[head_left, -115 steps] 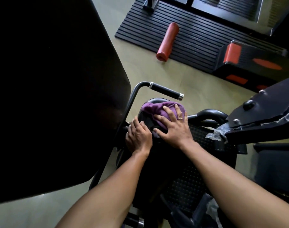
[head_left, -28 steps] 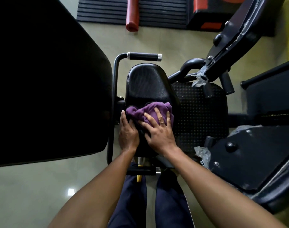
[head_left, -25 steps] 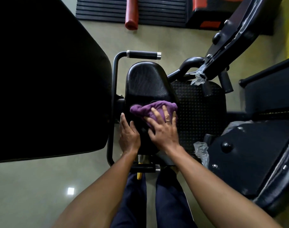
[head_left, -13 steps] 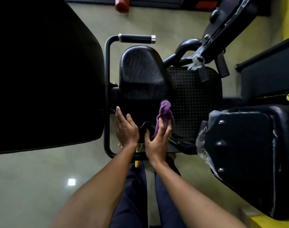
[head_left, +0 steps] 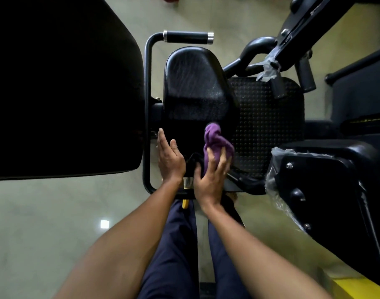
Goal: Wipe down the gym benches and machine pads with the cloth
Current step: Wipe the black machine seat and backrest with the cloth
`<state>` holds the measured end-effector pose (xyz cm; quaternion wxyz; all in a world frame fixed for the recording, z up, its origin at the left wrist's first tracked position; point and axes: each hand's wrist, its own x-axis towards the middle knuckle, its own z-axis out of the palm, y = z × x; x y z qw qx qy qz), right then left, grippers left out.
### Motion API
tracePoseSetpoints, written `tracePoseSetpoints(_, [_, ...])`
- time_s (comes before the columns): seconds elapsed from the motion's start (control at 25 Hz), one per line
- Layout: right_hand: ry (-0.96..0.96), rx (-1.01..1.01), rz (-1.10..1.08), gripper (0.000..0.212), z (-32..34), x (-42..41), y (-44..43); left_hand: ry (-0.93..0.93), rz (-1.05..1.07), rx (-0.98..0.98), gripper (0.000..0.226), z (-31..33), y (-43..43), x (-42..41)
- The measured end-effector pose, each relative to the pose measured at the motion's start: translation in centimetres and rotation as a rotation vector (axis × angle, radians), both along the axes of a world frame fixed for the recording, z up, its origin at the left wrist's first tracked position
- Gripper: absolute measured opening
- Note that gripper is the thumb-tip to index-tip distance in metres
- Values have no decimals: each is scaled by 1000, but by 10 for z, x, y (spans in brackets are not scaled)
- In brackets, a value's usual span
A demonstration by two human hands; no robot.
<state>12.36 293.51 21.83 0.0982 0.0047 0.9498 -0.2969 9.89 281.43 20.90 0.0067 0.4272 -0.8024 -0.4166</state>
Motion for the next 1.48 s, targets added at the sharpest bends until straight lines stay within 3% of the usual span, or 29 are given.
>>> tracePoseSetpoints(0.12, [-110, 93, 176, 70, 3, 45, 5, 24, 11, 80, 54, 3, -6, 1])
tracePoseSetpoints(0.28, [12, 115, 412, 76, -3, 10, 37, 53, 60, 149, 51, 5, -9, 2])
tracePoseSetpoints(0.48, [124, 259, 529, 78, -2, 2, 33, 56, 51, 215, 47, 5, -17, 21])
tracePoseSetpoints(0.64, [367, 304, 901, 50, 0, -22, 18, 34, 107, 165, 41, -1, -22, 44])
tracePoseSetpoints(0.72, [398, 261, 1029, 47, 2, -39, 8, 33, 170, 159, 39, -3, -22, 55])
tracePoseSetpoints(0.84, [333, 323, 1165, 63, 12, -58, -8, 19, 222, 144, 39, -1, -21, 64])
tracePoseSetpoints(1.0, [44, 544, 1256, 86, 38, -88, -53, 17, 207, 124, 41, 4, -21, 67])
tracePoseSetpoints(1.16, [-104, 719, 1270, 70, 54, -94, -101, -34, 217, 126, 41, 14, -20, 69])
tracePoseSetpoints(1.48, [-119, 670, 1472, 63, 86, -64, -48, -152, 174, 140, 42, 61, -5, 76])
